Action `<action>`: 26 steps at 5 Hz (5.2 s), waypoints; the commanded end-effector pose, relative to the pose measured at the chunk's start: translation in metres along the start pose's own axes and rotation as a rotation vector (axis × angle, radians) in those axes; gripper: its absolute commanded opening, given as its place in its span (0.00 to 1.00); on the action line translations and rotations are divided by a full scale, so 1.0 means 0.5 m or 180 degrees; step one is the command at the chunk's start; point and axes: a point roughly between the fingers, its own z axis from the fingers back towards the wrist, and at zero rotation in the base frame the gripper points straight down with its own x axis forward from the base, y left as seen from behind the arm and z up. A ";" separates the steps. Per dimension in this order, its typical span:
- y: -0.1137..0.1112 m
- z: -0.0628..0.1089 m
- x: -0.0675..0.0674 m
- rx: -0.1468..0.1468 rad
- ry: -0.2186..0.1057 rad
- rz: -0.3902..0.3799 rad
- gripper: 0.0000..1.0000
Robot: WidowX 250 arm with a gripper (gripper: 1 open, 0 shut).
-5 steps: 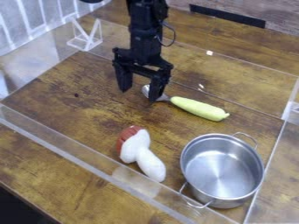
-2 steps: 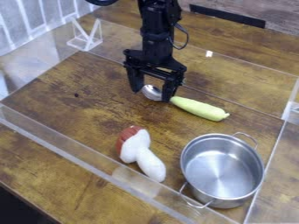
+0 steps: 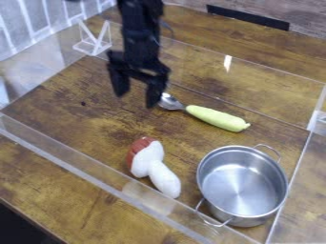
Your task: Move the green spoon to the right
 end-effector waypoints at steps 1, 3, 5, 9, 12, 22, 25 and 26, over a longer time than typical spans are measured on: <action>0.080 0.087 -0.033 0.0117 -0.0320 0.0060 1.00; 0.086 0.048 -0.054 0.0173 -0.0281 0.0324 1.00; 0.029 0.017 -0.052 0.0156 -0.0107 0.0324 1.00; -0.027 0.011 -0.104 0.0172 -0.0051 0.0191 1.00; -0.010 -0.030 -0.144 0.0216 0.0124 0.0319 1.00; -0.105 0.026 -0.026 0.0035 0.0179 0.2786 1.00; -0.156 0.024 0.035 -0.0166 0.0207 0.3682 1.00; -0.171 0.017 0.040 -0.0224 0.0217 0.3927 1.00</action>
